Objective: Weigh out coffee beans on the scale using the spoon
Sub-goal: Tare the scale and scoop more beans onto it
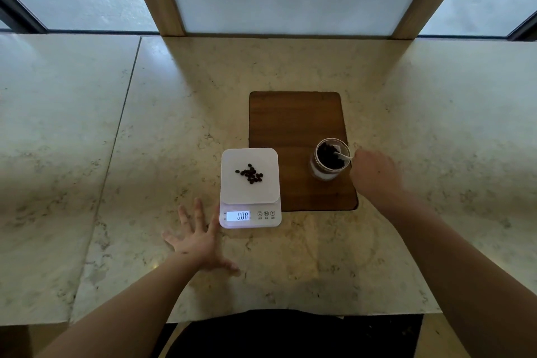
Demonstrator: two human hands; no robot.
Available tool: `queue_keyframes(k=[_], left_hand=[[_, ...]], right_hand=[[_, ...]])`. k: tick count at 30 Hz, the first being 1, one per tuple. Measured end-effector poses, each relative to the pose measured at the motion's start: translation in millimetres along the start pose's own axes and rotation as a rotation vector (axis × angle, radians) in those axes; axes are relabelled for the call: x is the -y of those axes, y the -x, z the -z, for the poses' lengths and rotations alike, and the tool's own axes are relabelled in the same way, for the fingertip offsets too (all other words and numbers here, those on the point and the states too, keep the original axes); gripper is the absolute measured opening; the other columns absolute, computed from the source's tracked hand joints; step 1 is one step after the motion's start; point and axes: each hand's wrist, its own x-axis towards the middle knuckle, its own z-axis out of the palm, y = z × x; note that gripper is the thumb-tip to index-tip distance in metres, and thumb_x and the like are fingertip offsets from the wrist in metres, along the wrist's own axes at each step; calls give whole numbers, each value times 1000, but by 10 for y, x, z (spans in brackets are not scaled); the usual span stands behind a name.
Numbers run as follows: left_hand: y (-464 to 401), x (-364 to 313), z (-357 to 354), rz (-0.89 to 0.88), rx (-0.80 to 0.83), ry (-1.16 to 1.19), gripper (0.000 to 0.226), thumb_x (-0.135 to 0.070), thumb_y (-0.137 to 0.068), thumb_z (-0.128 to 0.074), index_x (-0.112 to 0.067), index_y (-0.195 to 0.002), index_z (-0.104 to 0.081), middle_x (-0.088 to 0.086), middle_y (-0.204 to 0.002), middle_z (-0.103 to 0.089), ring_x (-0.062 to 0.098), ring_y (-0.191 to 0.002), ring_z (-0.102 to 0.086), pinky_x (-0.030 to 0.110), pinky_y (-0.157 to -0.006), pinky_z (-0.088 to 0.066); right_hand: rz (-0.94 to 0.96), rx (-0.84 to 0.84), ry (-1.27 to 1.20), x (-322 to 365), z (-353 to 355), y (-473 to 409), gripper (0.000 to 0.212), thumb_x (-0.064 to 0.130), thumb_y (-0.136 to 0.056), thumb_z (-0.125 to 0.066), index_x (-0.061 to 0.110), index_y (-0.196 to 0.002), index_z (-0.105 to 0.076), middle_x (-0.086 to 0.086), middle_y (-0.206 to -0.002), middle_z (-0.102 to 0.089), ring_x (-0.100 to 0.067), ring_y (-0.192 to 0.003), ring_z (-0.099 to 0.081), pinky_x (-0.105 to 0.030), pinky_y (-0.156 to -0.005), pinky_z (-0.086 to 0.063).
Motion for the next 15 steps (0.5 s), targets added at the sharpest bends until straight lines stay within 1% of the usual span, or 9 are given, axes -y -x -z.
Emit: queue_keyframes(k=[3, 6, 8, 10, 12, 14, 15], left_hand=[[-6, 3, 1, 6, -1, -1, 167, -105, -31, -64, -47, -126, 60, 4, -131, 74, 43, -119, 67, 91, -101, 7], [-8, -7, 7, 18, 11, -13, 165, -104, -35, -65, -45, -124, 60, 5, -129, 75, 44, -116, 68, 92, -101, 7], [-2, -18, 15, 24, 18, -16, 164, -103, -37, -66, -44, -124, 60, 5, -128, 75, 44, -115, 68, 92, -102, 6], [6, -24, 22, 25, 21, -19, 163, -103, -38, -66, -44, -124, 59, 5, -127, 76, 44, -116, 67, 92, -102, 5], [15, -21, 28, 21, 25, -21, 163, -103, -38, -66, -44, -125, 58, 4, -127, 76, 44, -117, 67, 92, -103, 5], [21, -18, 31, 14, 30, -20, 163, -102, -38, -66, -44, -128, 56, 4, -127, 76, 44, -117, 67, 92, -103, 5], [25, -16, 32, 12, 32, -22, 163, -102, -38, -67, -44, -128, 56, 4, -127, 76, 44, -118, 66, 92, -104, 6]], right_hand=[[-15, 32, -100, -43, -44, -27, 29, 2, -86, -48, 12, -58, -44, -6, -61, -47, -28, -60, -50, -32, -53, -35], [-40, 89, -218, -73, -72, -71, 29, 7, -90, -45, 5, -61, -49, -10, -61, -51, -26, -57, -49, -32, -48, -32], [-51, 126, -290, -80, -85, -96, 31, 7, -90, -44, 5, -59, -45, -9, -58, -46, -24, -54, -45, -31, -48, -30], [-73, 143, -379, -75, -92, -98, 33, 6, -88, -45, 10, -56, -38, -6, -53, -36, -22, -49, -36, -30, -49, -25], [-127, 150, -494, -75, -95, -96, 35, 6, -84, -48, 14, -53, -35, -3, -50, -31, -20, -48, -31, -29, -51, -22], [-199, 176, -604, -93, -109, -101, 35, 7, -85, -53, 9, -52, -41, -3, -49, -30, -19, -46, -30, -28, -51, -22], [-231, 196, -654, -104, -118, -103, 30, 8, -86, -55, 4, -57, -48, -4, -51, -31, -18, -46, -30, -28, -50, -23]])
